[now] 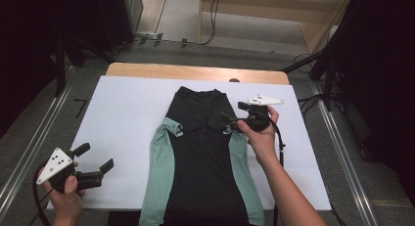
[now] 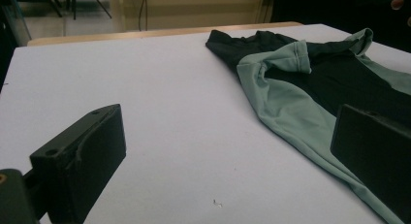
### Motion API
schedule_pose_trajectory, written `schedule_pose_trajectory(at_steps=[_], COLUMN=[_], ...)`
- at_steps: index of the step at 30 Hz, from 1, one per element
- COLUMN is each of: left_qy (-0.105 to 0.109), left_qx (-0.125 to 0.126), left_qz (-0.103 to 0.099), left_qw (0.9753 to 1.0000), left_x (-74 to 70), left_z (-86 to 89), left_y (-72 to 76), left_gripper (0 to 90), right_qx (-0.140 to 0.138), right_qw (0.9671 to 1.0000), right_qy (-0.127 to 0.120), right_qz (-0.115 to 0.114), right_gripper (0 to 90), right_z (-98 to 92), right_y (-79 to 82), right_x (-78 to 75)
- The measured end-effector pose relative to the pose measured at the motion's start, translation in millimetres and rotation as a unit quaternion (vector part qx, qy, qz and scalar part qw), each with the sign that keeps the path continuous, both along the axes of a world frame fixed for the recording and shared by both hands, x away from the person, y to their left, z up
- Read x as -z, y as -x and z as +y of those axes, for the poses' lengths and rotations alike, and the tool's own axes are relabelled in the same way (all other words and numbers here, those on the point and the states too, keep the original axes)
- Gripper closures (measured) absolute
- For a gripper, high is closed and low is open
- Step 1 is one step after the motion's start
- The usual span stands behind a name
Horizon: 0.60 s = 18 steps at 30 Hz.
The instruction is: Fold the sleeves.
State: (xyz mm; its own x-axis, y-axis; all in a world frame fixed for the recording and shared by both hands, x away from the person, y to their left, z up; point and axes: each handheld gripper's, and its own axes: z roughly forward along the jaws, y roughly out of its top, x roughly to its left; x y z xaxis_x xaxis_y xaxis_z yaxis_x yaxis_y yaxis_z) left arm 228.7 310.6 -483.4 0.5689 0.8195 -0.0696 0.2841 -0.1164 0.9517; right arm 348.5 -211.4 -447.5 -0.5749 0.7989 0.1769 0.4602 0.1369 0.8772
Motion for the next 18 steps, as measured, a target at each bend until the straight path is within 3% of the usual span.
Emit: schedule_pose_trajectory(at_steps=[5, 18], left_qy=[0.001, -0.006], left_qx=[0.001, 0.006], left_qz=[-0.001, -0.002], left_qw=[1.0, 1.0], left_x=[-0.2, 0.0], left_z=[-0.8, -3.9], left_y=[0.3, 0.4], left_gripper=[0.0, 0.0], right_qx=[0.004, 0.016], right_qw=[1.0, 0.9995], right_qy=[-0.005, 0.001], right_qz=[-0.007, -0.029], right_gripper=[0.0, 0.0], right_z=[-11.9, -32.4], right_y=[7.0, 27.9], right_x=[4.3, 10.0])
